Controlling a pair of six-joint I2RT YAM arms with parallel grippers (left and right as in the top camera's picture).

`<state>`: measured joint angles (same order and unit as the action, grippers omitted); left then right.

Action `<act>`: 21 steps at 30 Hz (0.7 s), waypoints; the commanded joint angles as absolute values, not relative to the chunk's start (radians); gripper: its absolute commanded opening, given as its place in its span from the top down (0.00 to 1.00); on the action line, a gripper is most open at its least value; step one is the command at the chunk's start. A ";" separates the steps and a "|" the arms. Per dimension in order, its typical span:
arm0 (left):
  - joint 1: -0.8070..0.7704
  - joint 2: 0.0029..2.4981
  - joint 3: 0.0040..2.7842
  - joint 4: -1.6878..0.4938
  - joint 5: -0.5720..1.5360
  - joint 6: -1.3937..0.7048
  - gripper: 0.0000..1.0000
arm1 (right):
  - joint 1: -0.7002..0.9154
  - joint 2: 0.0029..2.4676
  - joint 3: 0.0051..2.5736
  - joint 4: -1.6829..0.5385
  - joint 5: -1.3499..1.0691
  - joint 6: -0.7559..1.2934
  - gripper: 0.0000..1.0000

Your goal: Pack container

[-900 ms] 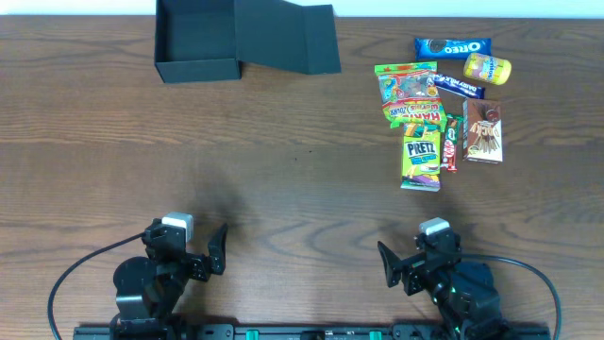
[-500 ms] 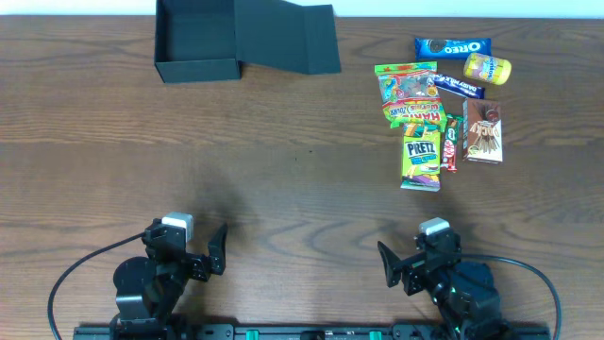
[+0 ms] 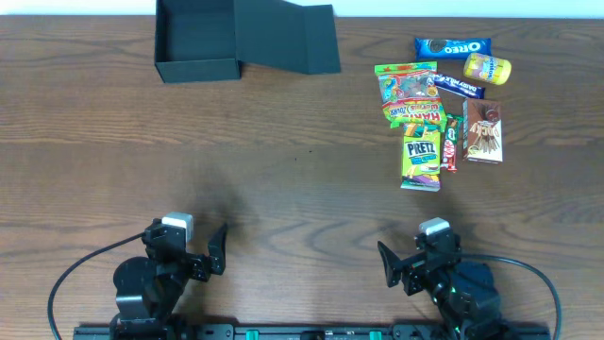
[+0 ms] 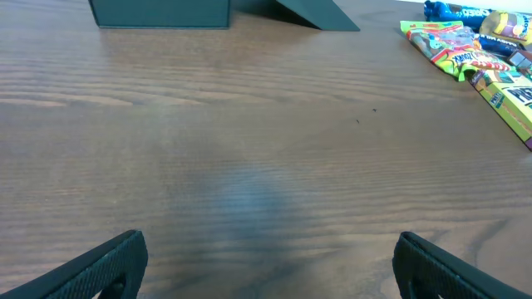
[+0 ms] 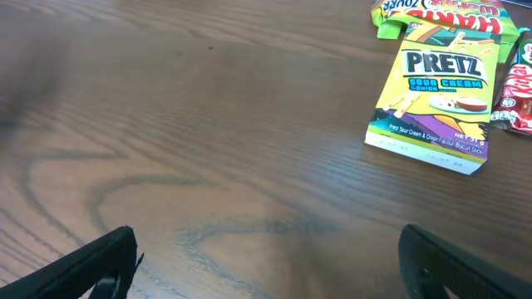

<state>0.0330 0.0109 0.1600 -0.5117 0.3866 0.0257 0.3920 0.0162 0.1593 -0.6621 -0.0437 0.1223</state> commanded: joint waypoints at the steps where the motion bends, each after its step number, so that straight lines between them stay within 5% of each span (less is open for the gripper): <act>1: 0.039 0.004 0.142 -0.508 0.400 0.019 0.05 | 0.392 0.006 0.156 -0.664 -0.027 0.130 0.01; 21: 0.039 0.004 0.142 -0.465 0.388 0.014 0.05 | 0.392 0.006 0.156 -0.664 -0.027 0.130 0.01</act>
